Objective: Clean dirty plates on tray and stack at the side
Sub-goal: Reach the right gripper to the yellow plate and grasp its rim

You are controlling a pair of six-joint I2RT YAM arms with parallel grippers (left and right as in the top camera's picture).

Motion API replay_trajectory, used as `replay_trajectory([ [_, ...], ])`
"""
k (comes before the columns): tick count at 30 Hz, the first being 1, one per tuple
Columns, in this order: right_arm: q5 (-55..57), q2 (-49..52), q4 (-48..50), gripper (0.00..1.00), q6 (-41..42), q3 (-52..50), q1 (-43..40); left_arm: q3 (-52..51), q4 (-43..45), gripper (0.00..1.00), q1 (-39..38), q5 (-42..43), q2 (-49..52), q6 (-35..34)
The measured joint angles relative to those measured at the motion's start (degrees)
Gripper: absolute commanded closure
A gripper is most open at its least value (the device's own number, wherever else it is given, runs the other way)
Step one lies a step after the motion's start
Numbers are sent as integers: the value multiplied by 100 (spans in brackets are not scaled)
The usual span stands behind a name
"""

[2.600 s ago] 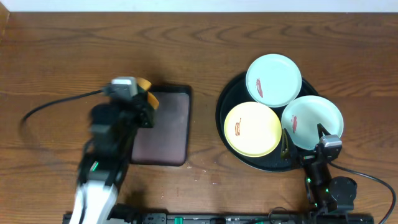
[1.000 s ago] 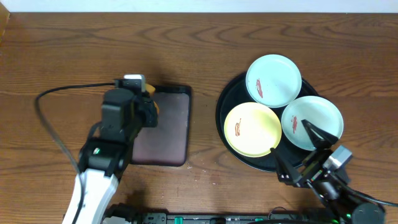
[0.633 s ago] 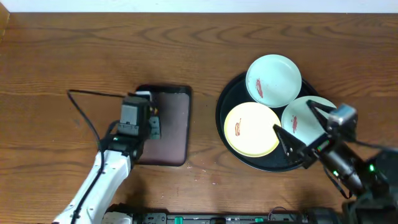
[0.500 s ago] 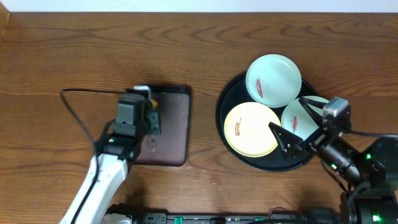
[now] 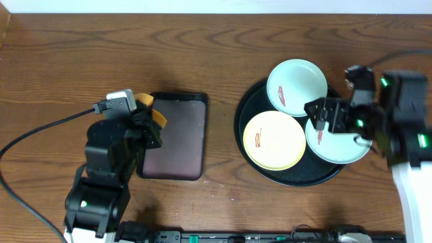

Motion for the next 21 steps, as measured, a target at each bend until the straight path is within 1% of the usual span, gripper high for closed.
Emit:
replay_trajectory([
  [1, 57, 302, -116, 48, -105, 98, 0, 0, -61, 93, 0, 13, 79, -94],
  [3, 144, 730, -177, 61, -350, 160, 24, 0, -116, 92, 0, 87, 240, -254],
  [4, 168, 881, -186, 74, -466, 160, 52, 0, -114, 92, 0, 177, 315, -319],
  [5, 199, 1012, -197, 76, -555, 160, 94, -2, -114, 92, 2, 262, 380, -374],
  [8, 247, 1294, -162, 76, -695, 160, 199, 0, -116, 92, 0, 570, 590, -450],
  [15, 817, 2063, 201, 73, -804, 170, 431, 0, -114, 92, 0, 802, 918, -535],
  [18, 1128, 2767, 612, 71, -841, 170, 533, 0, -111, 92, 0, 811, 994, -535],
  [21, 1279, 3399, 651, 71, -1001, 175, 549, 0, -131, 89, 0, 813, 1001, -535],
])
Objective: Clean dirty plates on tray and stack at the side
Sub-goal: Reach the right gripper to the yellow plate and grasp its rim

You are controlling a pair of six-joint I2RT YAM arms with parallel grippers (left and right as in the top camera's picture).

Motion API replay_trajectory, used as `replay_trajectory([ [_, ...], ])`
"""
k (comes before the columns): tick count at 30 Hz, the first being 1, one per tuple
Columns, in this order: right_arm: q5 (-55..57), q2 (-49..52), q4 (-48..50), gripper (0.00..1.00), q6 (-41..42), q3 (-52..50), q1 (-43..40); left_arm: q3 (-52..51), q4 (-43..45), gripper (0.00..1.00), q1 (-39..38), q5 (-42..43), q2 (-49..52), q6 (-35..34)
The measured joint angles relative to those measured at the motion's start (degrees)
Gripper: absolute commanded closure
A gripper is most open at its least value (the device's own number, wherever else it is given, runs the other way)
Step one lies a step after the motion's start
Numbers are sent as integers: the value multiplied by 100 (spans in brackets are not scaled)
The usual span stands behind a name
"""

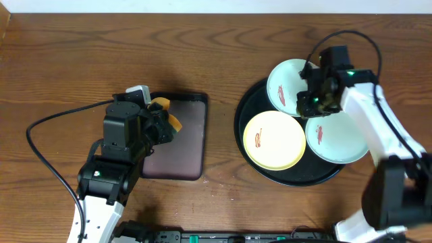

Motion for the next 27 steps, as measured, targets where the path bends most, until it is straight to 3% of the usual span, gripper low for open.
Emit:
replay_trajectory([
  [2, 55, 450, -57, 75, -136, 4, 0, -2, -101, 88, 0, 7, 0, -15],
  [11, 26, 1182, -24, 75, -577, 4, 2, 0, -105, 88, 0, 15, 0, -17],
  [17, 15, 1182, 37, 94, -713, 7, 0, 0, -105, 89, 0, 15, 2, -17],
  [27, -170, 1182, -22, 99, -769, 13, 0, 0, 33, 92, 0, 409, 227, 28],
])
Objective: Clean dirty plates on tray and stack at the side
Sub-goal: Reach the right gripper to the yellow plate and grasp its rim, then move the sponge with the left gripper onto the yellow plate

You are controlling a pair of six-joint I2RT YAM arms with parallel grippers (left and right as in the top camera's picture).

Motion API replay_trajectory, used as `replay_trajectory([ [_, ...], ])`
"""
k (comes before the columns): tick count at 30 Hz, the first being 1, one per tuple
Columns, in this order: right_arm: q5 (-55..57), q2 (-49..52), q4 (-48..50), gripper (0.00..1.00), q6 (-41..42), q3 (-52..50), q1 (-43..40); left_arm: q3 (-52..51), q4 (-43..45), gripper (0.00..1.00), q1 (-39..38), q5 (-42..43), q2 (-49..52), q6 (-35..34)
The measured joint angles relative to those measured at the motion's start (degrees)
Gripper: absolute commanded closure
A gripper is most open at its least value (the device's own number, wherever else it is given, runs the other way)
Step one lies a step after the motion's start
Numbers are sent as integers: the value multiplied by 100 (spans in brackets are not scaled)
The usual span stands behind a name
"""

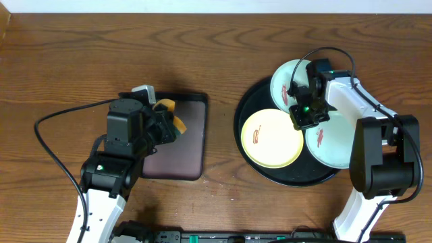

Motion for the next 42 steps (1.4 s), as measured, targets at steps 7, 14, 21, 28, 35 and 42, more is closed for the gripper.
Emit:
replay_trajectory([
  [7, 24, 0, 70, 99, 13, 4, 291, 0, 295, 92, 0, 520, -2, 177],
  [14, -79, 0, 144, 99, 151, 4, 708, 0, 426, 93, -280, 852, 31, 238],
  [21, 48, 0, 122, 99, 367, 9, 715, 0, 463, 92, -463, 916, 380, 258],
  [28, 721, -33, -155, 99, 717, 57, 715, 0, 807, 93, -734, 916, 448, 258],
  [35, 1303, -76, -308, 99, 894, 57, 713, 0, 1108, 93, -1123, 811, 448, 234],
  [42, 1316, -76, -293, 99, 960, 57, 715, 0, 1646, 93, -1307, 717, 479, -50],
])
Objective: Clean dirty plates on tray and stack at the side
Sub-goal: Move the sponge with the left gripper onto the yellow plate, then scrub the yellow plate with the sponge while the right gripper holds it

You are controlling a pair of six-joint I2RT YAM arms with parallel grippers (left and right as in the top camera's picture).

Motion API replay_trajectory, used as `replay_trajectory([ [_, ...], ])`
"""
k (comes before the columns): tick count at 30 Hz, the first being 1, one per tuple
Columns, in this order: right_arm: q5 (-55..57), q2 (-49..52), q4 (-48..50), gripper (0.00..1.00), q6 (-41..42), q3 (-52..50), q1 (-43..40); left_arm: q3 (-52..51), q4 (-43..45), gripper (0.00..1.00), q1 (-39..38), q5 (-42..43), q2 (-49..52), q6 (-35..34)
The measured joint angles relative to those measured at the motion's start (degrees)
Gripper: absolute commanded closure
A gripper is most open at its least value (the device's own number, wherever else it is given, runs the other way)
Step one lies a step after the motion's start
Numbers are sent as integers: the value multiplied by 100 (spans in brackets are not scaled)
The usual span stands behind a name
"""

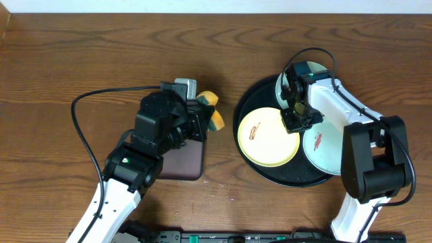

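Observation:
On the round black tray [307, 177] lie three plates. The yellow plate [264, 138], smeared red, sits front left. A pale green plate [325, 150] with a red smear sits at the right. Another pale green plate [312, 68] at the back is mostly hidden by my right arm. My right gripper [291, 119] sits at the yellow plate's right rim and looks shut on it. My left gripper [210, 110] hangs over the table between the dark mat and the tray, shut on a yellow-and-green sponge [217, 121].
A dark rectangular mat [183, 160] lies left of the tray, partly under my left arm. Cables trail from both arms. The wooden table [101, 54] stretches to the back and left.
My left gripper has moved right with the sponge, from over the mat's left side to just left of the tray. My right gripper dropped to the yellow plate's right rim, and the plate sits slightly further left.
At first my right gripper was over the right green plate and my left held the sponge left of the mat. The right gripper then stood over the back plate, then between plates. Now it is at the yellow plate's rim, and the sponge is near the tray.

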Motion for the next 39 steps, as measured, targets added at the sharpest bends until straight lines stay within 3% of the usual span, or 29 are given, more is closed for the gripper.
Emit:
replay_trajectory([
  [18, 125, 0, 243, 94, 466, 0, -2, 0, 2400, 93, -1235, -66, 2857, -1552],
  [28, 101, -2, 227, 98, 546, 0, -2, 4, 3335, 93, -2081, -1145, 4052, -2376],
  [32, 90, -2, 221, 98, 584, 0, -2, 50, 2743, 93, -2076, -1335, 4094, -2396],
  [39, 81, -2, 223, 98, 590, 2, -2, 1250, 306, 92, -2076, -1633, 4120, -2057],
])
